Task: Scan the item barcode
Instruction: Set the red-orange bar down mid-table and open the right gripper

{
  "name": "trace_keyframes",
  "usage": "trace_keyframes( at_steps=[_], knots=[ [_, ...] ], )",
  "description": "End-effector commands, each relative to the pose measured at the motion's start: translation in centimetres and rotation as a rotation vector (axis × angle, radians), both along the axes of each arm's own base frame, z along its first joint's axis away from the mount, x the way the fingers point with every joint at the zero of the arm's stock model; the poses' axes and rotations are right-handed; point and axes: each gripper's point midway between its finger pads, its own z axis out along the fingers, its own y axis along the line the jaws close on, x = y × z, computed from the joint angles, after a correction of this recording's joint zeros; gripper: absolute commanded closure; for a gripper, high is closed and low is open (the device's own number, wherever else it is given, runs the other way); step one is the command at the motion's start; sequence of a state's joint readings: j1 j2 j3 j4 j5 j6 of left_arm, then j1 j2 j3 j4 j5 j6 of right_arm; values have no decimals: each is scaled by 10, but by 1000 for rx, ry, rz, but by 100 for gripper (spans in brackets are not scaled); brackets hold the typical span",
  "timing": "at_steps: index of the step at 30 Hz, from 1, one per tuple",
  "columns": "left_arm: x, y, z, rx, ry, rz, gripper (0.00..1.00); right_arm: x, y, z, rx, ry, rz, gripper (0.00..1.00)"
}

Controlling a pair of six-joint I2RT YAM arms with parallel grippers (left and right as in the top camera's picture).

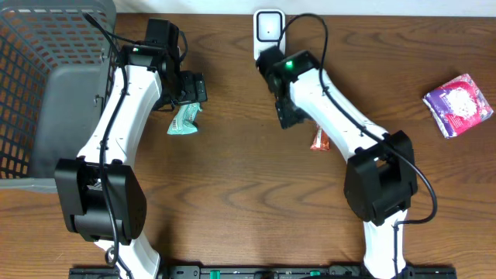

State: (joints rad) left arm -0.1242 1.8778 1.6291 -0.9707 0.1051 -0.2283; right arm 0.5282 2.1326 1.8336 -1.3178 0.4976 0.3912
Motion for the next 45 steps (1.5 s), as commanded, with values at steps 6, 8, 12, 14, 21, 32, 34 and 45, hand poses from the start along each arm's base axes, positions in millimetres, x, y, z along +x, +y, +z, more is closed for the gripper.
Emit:
trace_keyframes(
  at_steps=[6,8,12,14,21,32,34,45],
  knots=[
    [-2,3,-4,13,14,0,2,15,-4,-5,-63,-123,-7,1],
    [-2,3,-4,13,14,0,2,18,-1,-9,-48,-142,-7,1],
    [-2,3,-4,13,14,0,2,21,1,-17,-38,-158,-7,1],
    [-2,3,-4,13,14,0,2,20,1,-18,-36,-155,-7,1],
    [-2,3,-4,13,14,0,2,23,4,-18,-19,-166,-8,1],
    [-2,3,-4,13,14,0,2,28,7,-18,-37,-141,84,1],
    [-2,3,-4,13,14,0,2,27,9,-19,-23,-134,84,1],
    [-2,3,-4,13,14,0,2,39,-7,-16,322,-4,-24,1]
  ],
)
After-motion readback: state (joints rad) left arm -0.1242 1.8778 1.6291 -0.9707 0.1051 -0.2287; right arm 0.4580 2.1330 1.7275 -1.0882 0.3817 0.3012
